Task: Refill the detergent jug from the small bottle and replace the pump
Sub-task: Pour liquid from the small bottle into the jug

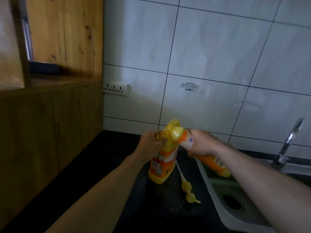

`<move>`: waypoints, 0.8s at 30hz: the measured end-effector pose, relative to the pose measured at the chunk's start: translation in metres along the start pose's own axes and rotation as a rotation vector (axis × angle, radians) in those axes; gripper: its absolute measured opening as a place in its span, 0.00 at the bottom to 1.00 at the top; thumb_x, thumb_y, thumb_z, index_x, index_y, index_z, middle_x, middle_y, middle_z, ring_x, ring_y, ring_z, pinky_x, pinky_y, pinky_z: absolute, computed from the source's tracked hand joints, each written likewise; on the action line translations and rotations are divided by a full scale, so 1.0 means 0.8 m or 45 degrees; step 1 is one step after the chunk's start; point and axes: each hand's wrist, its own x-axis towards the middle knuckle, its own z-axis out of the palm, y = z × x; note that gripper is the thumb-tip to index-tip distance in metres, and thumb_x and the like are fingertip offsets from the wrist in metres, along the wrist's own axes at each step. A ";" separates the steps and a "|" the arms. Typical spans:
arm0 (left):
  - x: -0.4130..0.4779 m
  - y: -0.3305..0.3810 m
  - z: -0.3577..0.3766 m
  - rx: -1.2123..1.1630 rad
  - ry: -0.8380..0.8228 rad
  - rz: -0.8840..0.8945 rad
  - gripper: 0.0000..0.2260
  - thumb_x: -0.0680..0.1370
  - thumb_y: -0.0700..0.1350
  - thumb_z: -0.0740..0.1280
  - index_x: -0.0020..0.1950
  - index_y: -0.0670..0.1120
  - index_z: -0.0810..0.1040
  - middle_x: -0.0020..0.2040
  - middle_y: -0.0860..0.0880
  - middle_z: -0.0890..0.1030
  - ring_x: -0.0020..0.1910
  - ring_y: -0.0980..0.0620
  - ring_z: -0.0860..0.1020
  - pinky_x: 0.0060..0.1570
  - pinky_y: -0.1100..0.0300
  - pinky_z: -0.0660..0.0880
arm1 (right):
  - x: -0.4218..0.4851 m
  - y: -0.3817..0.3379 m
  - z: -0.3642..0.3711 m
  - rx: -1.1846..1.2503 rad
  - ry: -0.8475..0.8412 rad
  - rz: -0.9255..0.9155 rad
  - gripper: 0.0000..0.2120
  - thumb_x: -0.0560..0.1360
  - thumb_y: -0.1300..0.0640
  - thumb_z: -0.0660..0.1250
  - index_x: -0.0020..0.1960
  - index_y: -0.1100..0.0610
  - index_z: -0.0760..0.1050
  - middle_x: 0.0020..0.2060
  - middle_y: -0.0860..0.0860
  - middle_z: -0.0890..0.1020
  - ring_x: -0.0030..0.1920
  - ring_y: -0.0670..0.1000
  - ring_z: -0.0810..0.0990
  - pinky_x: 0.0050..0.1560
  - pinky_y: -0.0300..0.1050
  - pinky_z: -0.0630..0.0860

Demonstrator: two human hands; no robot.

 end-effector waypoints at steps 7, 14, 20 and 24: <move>-0.001 0.002 -0.001 -0.015 -0.010 -0.004 0.15 0.78 0.44 0.65 0.64 0.43 0.75 0.59 0.44 0.79 0.59 0.48 0.77 0.59 0.47 0.76 | -0.001 -0.004 0.002 0.084 -0.074 0.027 0.29 0.58 0.53 0.79 0.54 0.49 0.69 0.47 0.50 0.76 0.48 0.54 0.76 0.50 0.55 0.77; 0.000 0.001 -0.002 -0.024 -0.010 0.004 0.13 0.78 0.44 0.65 0.62 0.44 0.76 0.56 0.45 0.80 0.56 0.49 0.78 0.57 0.48 0.77 | -0.003 -0.006 0.000 0.120 -0.133 0.034 0.28 0.60 0.54 0.79 0.56 0.51 0.70 0.49 0.52 0.76 0.50 0.55 0.76 0.52 0.55 0.78; 0.000 0.000 -0.001 0.011 -0.002 0.016 0.14 0.78 0.45 0.65 0.63 0.44 0.76 0.56 0.46 0.80 0.56 0.49 0.78 0.56 0.50 0.77 | -0.006 -0.006 0.000 0.109 -0.149 0.028 0.29 0.61 0.54 0.79 0.58 0.52 0.70 0.49 0.52 0.77 0.50 0.55 0.76 0.52 0.55 0.78; 0.001 0.000 -0.001 0.011 0.002 0.026 0.13 0.78 0.44 0.65 0.63 0.44 0.76 0.56 0.46 0.80 0.56 0.49 0.78 0.53 0.54 0.77 | -0.008 -0.002 -0.001 0.048 -0.136 0.033 0.29 0.60 0.53 0.79 0.58 0.51 0.70 0.49 0.52 0.77 0.49 0.55 0.76 0.51 0.54 0.78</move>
